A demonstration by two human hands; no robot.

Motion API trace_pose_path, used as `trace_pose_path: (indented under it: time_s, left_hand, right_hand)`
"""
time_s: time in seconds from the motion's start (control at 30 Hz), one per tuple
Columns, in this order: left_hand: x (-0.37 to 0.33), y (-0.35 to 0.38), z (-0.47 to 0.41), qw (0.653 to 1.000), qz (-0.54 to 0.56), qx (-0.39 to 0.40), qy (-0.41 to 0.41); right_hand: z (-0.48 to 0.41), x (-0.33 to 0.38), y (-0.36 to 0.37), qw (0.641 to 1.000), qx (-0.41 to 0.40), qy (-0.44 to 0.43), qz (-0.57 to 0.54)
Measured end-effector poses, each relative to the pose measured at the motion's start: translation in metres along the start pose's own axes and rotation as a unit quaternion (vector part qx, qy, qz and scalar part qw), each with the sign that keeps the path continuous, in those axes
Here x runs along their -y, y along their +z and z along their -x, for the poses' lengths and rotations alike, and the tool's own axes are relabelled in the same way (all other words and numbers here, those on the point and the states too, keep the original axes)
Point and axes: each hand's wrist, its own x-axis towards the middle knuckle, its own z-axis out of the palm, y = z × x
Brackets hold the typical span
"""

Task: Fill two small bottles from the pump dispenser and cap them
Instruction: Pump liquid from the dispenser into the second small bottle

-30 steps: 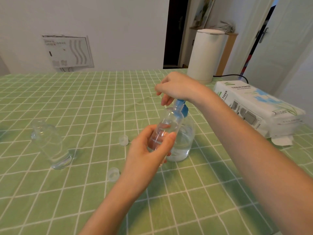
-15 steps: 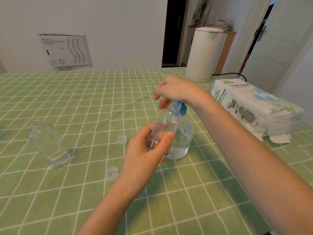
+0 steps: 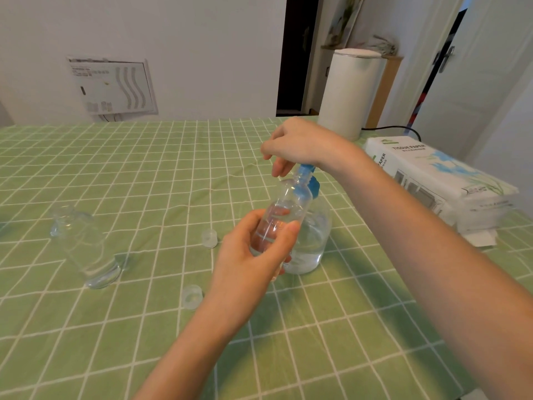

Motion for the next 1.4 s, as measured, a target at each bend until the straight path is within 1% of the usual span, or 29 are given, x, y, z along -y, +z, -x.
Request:
trace_pose_path:
  time_s: [0.37,0.57,0.73,1.2,1.4]
  left_hand:
    - [0.002,-0.001,0.003,1.000,-0.010,-0.005,-0.012]
    - [0.002,-0.001,0.002,1.000,-0.010,0.001,-0.012]
    - [0.001,0.000,0.001,1.000,-0.005,0.004,-0.002]
    - [0.002,0.000,0.002,1.000,-0.006,0.001,-0.010]
    - [0.004,-0.001,0.002,1.000,-0.010,0.000,-0.011]
  right_hand:
    - [0.003,-0.006,0.011,0.999,0.030,0.025,-0.031]
    - [0.003,-0.004,0.008,0.999,0.010,0.016,-0.027]
    - [0.002,0.000,0.000,1.000,-0.022,0.001,0.002]
    - [0.004,-0.004,0.009,0.999,0.020,0.015,-0.026]
    - [0.005,-0.005,0.010,0.999,0.017,0.012,-0.030]
